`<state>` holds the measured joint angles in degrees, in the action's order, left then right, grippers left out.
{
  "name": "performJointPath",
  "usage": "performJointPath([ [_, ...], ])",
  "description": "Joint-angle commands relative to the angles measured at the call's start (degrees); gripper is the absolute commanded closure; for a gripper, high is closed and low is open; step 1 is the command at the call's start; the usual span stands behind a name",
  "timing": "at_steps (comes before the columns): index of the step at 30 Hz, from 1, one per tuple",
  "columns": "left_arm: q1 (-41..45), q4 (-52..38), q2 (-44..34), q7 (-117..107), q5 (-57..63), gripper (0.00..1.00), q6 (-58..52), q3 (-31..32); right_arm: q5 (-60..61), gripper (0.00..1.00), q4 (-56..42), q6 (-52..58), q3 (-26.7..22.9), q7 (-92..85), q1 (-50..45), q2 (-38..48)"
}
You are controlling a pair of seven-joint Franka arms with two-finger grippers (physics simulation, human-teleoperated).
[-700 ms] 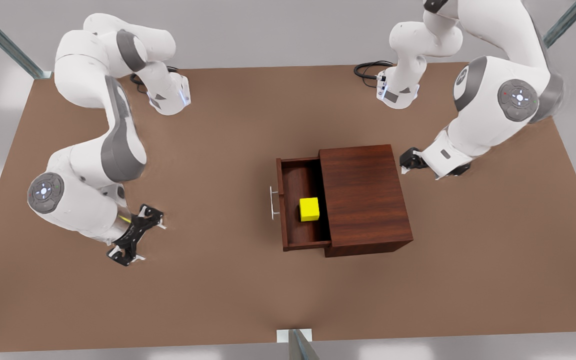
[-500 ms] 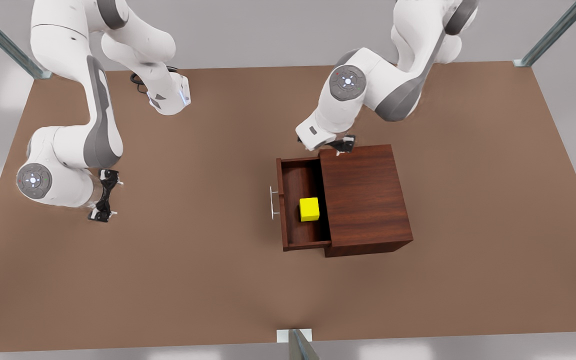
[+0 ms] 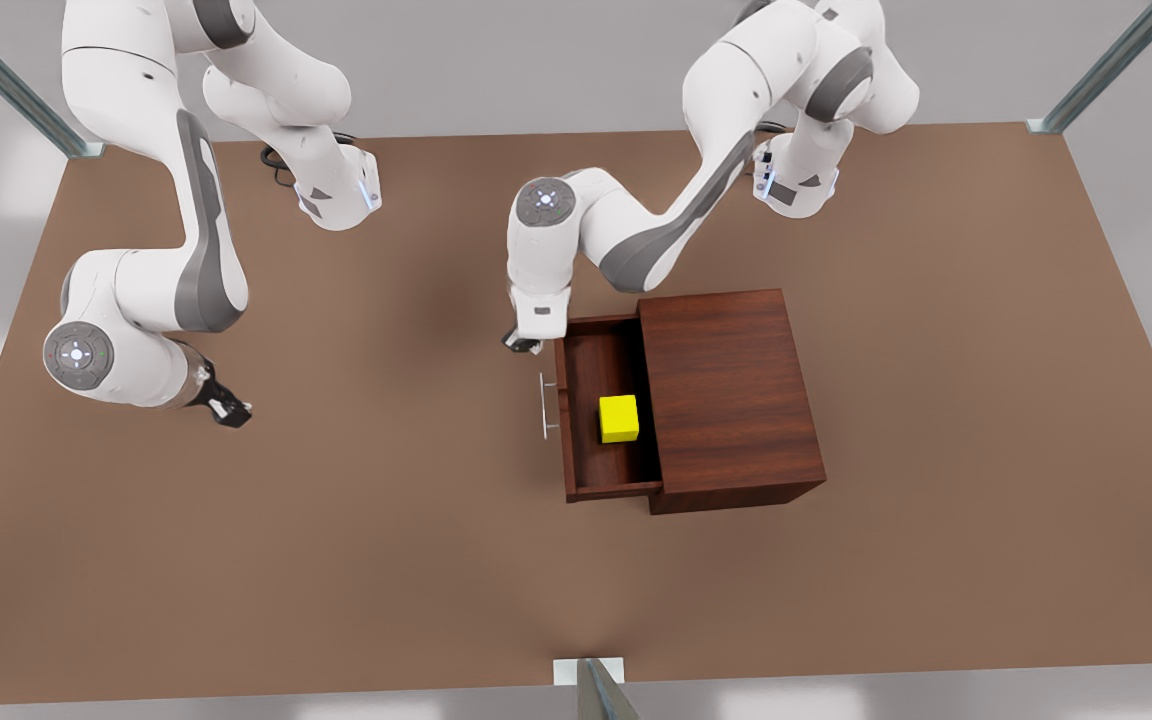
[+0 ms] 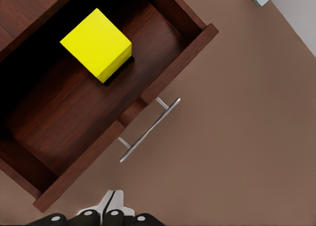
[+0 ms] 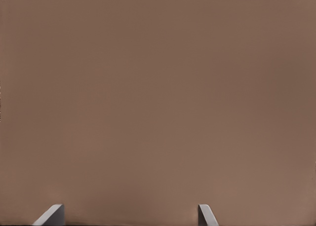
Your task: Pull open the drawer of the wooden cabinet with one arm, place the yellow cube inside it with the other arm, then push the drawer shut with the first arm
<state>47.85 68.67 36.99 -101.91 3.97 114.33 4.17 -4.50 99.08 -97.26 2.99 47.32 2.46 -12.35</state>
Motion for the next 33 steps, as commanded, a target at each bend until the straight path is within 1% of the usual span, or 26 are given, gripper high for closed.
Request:
performJointPath([
  [1,0.7,0.0,1.2,-65.0,0.2,1.0,8.4,0.0,-0.1,0.0,0.0,-0.2,0.0,-38.0,0.0,0.0],
  [5,1.3,-0.1,3.1,-65.9,0.2,1.0,11.2,-0.8,-0.1,0.0,0.0,-0.1,0.0,-37.9,0.0,0.0],
  [7,1.3,-0.1,3.5,-65.6,0.2,1.0,12.6,-2.8,-0.1,0.0,0.0,-0.1,0.0,-38.0,0.0,0.0],
  [11,1.4,-0.6,5.3,-65.4,0.9,1.0,14.8,-3.8,-0.1,0.0,0.0,-0.1,0.0,-38.0,0.0,0.0],
  [13,1.8,-4.8,7.8,-65.3,2.4,1.0,14.3,-3.8,-0.1,0.0,0.0,-0.1,0.0,-38.0,0.0,0.0],
  [15,2.3,-5.6,8.7,-63.1,3.1,1.0,14.1,-3.8,-0.1,0.0,0.0,-0.1,0.0,-38.0,0.0,0.0],
  [21,2.2,-6.7,11.2,-55.9,3.1,1.0,12.9,-4.2,-0.1,0.0,0.0,-0.1,0.0,-38.0,0.0,0.0],
  [28,2.1,-6.7,13.0,-53.2,3.1,1.0,12.5,-4.9,-0.1,0.0,0.0,-0.1,0.0,-38.0,0.0,0.0],
  [33,2.1,-6.6,13.2,-48.6,3.1,1.0,6.4,-4.7,-0.1,0.0,0.0,0.0,0.0,-38.0,0.0,0.0],
])
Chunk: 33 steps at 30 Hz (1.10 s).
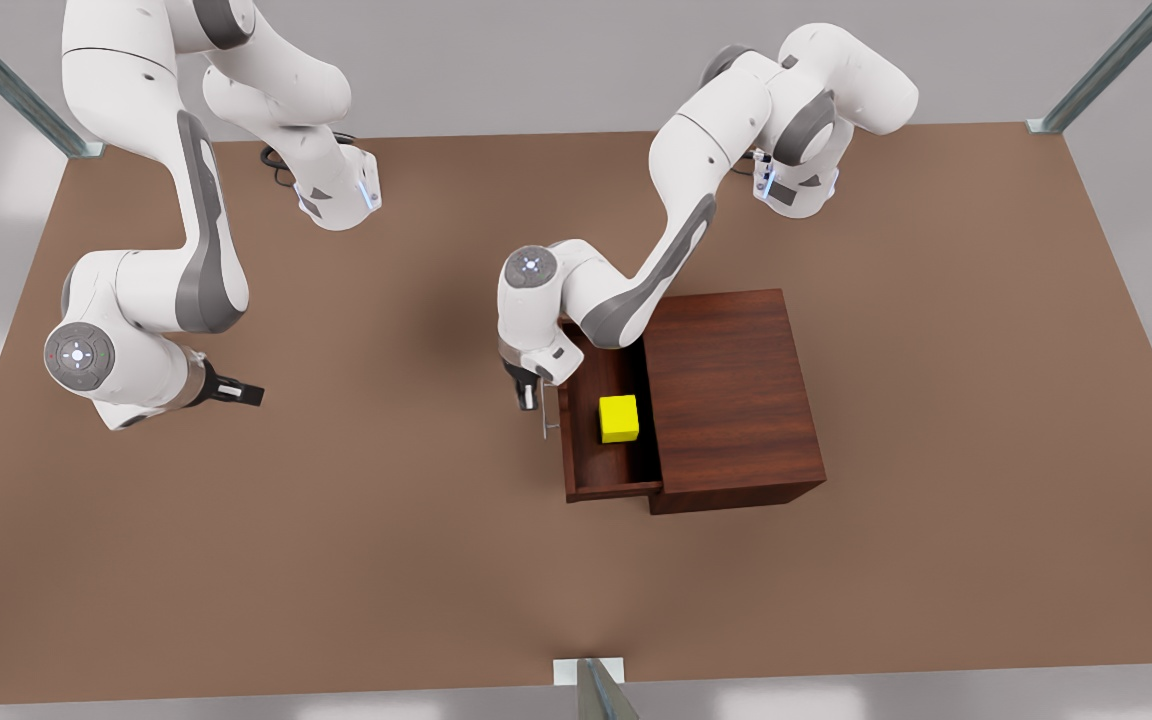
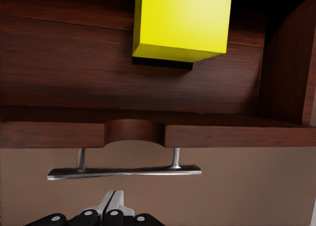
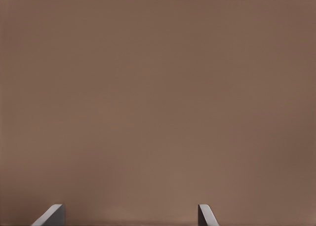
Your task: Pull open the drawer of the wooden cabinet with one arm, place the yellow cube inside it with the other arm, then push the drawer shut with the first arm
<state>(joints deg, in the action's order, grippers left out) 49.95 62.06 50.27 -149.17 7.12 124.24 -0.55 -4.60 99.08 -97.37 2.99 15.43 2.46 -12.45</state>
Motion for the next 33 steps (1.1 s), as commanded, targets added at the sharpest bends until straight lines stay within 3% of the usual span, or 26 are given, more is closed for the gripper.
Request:
performJointPath([
  [1,0.1,0.0,-0.1,-1.4,0.1,1.0,-4.1,0.0,0.0,0.0,0.0,0.0,0.0,-6.1,0.0,0.1],
  [6,0.1,0.2,-0.7,2.5,3.3,1.0,-10.4,0.0,0.0,0.0,0.0,0.0,0.0,-6.1,0.0,0.1],
  [33,-5.7,6.3,-5.6,17.2,3.0,1.0,-18.2,-0.8,0.0,0.0,0.0,0.0,0.0,-6.1,0.0,0.1],
])
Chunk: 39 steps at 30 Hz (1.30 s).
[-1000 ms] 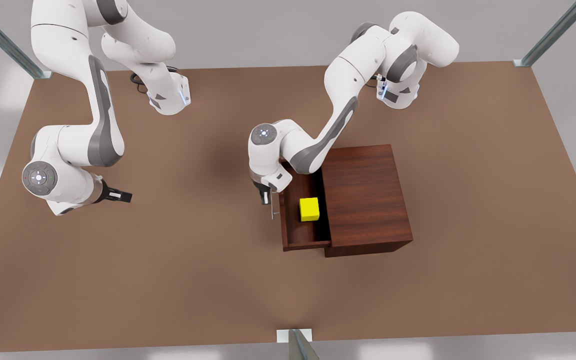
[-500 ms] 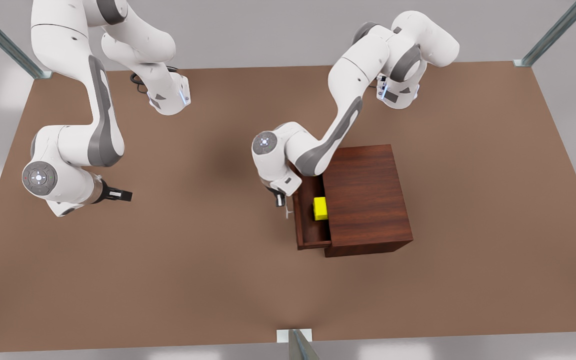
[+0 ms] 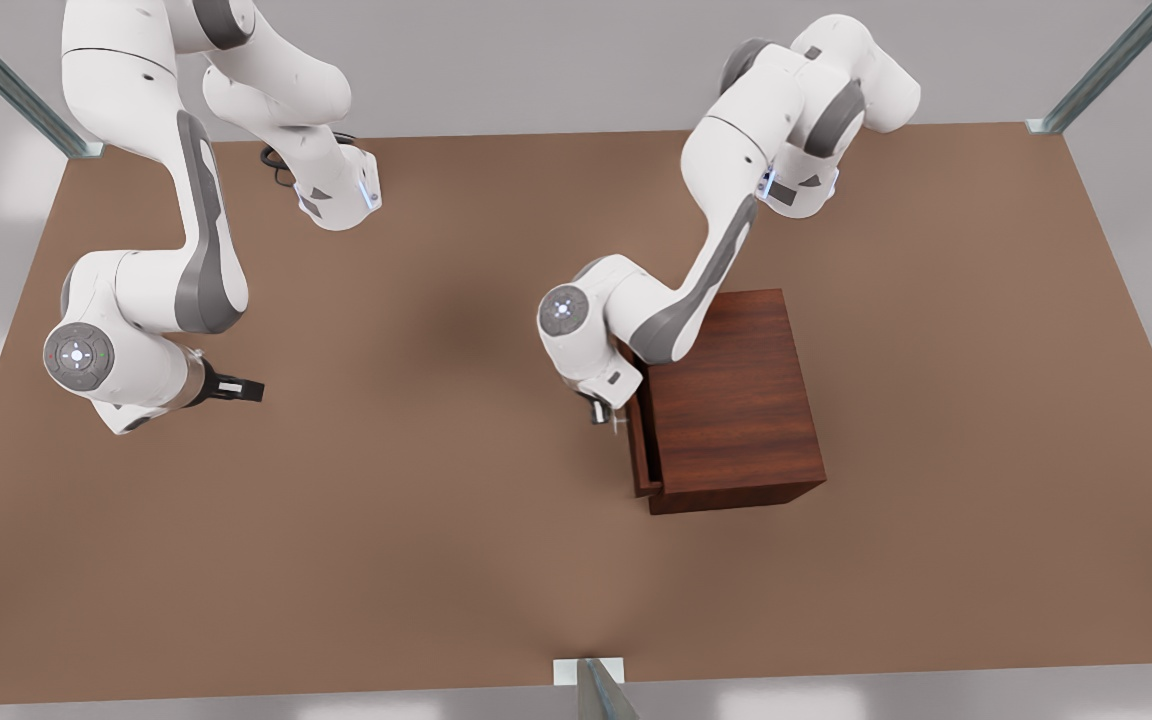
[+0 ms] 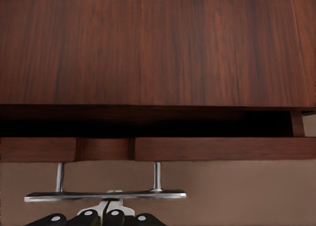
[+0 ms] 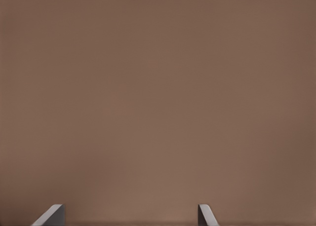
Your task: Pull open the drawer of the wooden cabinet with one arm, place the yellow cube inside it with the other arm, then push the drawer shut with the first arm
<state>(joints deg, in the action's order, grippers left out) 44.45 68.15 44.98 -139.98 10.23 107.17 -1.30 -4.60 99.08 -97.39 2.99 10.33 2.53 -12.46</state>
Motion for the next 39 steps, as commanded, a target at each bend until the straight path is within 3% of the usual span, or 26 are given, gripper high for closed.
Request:
performJointPath([
  [1,-0.4,0.8,-0.7,8.1,-0.1,1.0,-1.2,0.0,0.0,0.0,0.0,0.0,0.0,-1.0,0.0,0.1],
  [15,-2.8,1.5,-1.6,13.1,-0.1,1.0,-3.5,0.0,0.0,0.0,-0.1,0.0,0.0,-1.1,0.0,0.1],
  [18,-2.3,-3.1,-1.6,6.2,-3.8,1.0,-3.4,0.8,0.0,0.0,-0.1,0.0,0.0,-1.1,0.0,0.1],
  [19,-1.8,-3.3,-1.6,5.9,-4.0,0.18,-3.2,1.0,-0.1,0.0,-0.1,0.0,0.0,-1.1,0.0,0.0],
  [20,-1.3,-3.3,-1.8,6.1,-4.1,0.0,-3.3,1.1,-0.1,0.0,-0.1,0.0,0.0,-1.1,0.0,0.1],
  [22,-1.9,-2.1,-7.7,18.1,-6.6,0.0,-8.8,1.0,-0.1,0.0,-0.1,0.0,0.0,-1.1,0.0,0.0],
  [26,-14.0,10.0,-23.0,59.5,-9.4,0.0,-17.4,0.2,-0.1,0.0,-0.2,0.1,0.0,-1.1,0.0,0.1],
  [33,-36.5,13.0,-30.0,153.1,-15.1,0.0,-21.5,-0.4,0.0,0.0,-0.2,0.1,0.0,-1.0,0.0,0.0],
  [35,-42.8,12.4,-31.6,147.4,-25.5,0.0,-19.6,-0.4,0.0,0.0,-0.2,0.1,0.0,-1.0,0.0,0.0],
  [36,-42.1,12.7,-33.5,147.0,-16.5,0.0,-15.5,0.2,0.0,0.0,-0.2,0.1,0.0,-1.0,0.0,0.0],
  [39,-42.1,12.7,-33.1,154.8,-13.7,0.0,-15.2,-0.2,0.0,0.0,-0.2,0.1,0.0,-1.0,0.0,0.0],
])
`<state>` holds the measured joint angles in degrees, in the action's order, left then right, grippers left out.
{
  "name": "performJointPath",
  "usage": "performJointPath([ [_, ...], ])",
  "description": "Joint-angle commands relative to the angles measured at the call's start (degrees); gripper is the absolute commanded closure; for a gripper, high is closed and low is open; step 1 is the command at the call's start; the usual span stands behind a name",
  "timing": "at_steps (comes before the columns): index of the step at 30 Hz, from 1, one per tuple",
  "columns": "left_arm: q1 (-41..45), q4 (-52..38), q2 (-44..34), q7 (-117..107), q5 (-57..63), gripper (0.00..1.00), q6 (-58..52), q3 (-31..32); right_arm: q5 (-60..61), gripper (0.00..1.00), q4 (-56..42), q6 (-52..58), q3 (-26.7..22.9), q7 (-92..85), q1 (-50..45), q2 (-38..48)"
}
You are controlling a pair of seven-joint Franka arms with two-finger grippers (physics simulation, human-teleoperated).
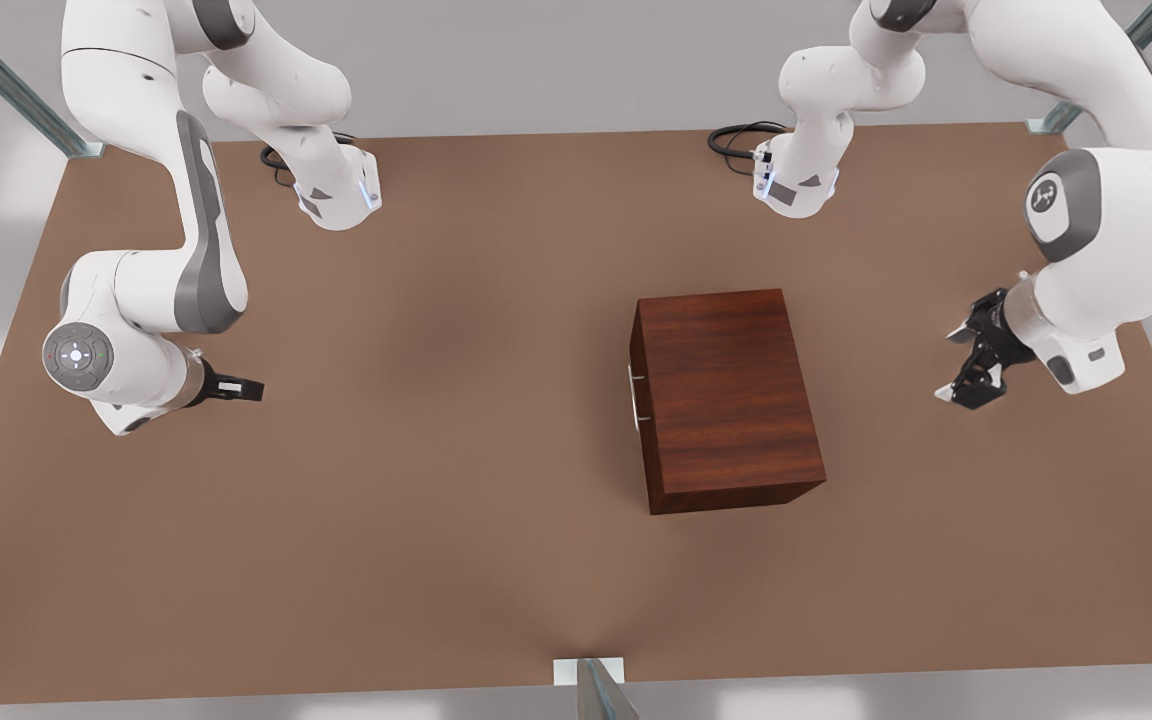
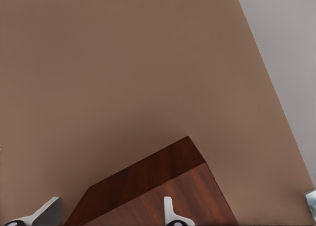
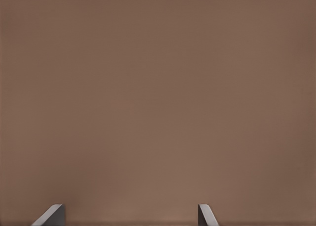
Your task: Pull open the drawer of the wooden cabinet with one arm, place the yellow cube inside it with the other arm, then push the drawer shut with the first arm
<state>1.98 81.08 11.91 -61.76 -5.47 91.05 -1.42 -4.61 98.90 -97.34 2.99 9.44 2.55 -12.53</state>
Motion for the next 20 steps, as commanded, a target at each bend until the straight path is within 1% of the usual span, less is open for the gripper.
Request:
performJointPath([
  [1,0.9,0.0,0.0,74.6,2.0,0.0,0.5,0.3,0.0,0.0,0.0,0.0,0.0,-0.1,0.0,0.1],
  [3,3.8,-0.3,0.2,65.9,2.2,0.0,0.5,0.3,0.0,0.0,0.0,0.0,0.0,-0.1,0.0,0.1],
  [4,3.8,-0.4,0.3,65.4,2.4,0.0,0.8,0.3,0.0,0.0,0.0,0.0,0.0,-0.1,0.0,0.1],
  [5,6.3,-0.6,0.7,64.9,7.1,0.0,1.0,0.3,0.0,0.0,0.0,0.0,0.0,-0.1,0.0,0.1],
  [6,6.7,-0.7,1.0,64.7,7.3,0.0,1.0,0.3,0.0,0.0,0.0,0.0,0.0,-0.1,0.0,0.1],
  [8,5.8,-0.7,0.7,65.2,4.9,0.0,0.1,-0.4,0.0,0.0,0.0,0.0,0.0,-0.1,0.0,0.1],
  [15,5.8,-1.5,0.7,65.5,2.9,0.0,-0.9,-0.4,0.0,0.0,0.0,0.0,0.0,-0.1,0.0,-0.1],
  [17,5.9,-2.2,0.8,74.2,2.7,0.0,-1.8,-0.3,0.0,0.0,0.0,0.0,0.0,-0.1,0.0,-0.1],
  [20,5.9,-2.2,0.8,73.8,2.7,0.0,-1.8,-0.3,0.0,0.0,0.0,0.0,0.0,-0.1,0.0,-0.1],
])
